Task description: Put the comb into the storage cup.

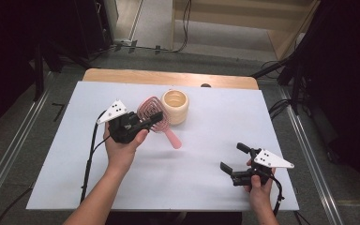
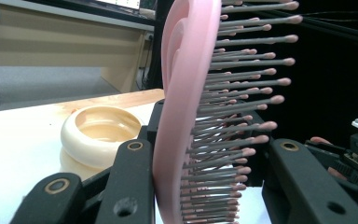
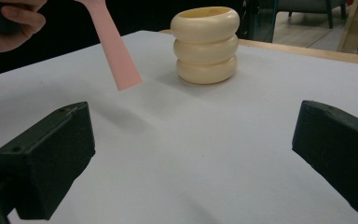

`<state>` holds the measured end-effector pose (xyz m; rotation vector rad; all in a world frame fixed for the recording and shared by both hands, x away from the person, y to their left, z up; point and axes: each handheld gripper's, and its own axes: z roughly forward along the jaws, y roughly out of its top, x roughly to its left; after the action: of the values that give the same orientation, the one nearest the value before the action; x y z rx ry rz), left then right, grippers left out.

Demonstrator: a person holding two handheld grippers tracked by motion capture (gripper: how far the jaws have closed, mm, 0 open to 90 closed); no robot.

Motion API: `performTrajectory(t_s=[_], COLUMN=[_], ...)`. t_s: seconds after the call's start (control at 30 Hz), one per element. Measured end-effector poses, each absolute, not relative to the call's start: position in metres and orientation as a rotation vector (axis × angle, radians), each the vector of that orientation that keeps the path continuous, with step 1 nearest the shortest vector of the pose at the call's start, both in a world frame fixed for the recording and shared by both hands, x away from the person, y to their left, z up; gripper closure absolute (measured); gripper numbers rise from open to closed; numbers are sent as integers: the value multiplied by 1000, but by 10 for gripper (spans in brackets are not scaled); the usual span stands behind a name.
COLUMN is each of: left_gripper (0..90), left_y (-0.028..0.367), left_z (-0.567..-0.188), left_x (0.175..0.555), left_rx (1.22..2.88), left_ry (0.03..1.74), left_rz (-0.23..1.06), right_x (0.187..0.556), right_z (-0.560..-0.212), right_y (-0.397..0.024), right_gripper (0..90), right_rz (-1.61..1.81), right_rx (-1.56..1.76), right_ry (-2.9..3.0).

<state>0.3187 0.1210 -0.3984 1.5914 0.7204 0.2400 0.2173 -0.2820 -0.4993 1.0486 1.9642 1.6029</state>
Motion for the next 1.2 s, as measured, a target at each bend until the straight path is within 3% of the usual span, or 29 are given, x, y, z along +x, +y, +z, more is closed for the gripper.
performTrajectory(t_s=[1.2], left_gripper=[649], left_y=[128], left_z=[-368], left_x=[344], left_rx=[1544], left_ry=[731], left_rz=[254], right_x=[203], right_z=[-507], right_y=[-317], right_gripper=[0], right_rz=[1549], right_rx=[1101], right_ry=[1918])
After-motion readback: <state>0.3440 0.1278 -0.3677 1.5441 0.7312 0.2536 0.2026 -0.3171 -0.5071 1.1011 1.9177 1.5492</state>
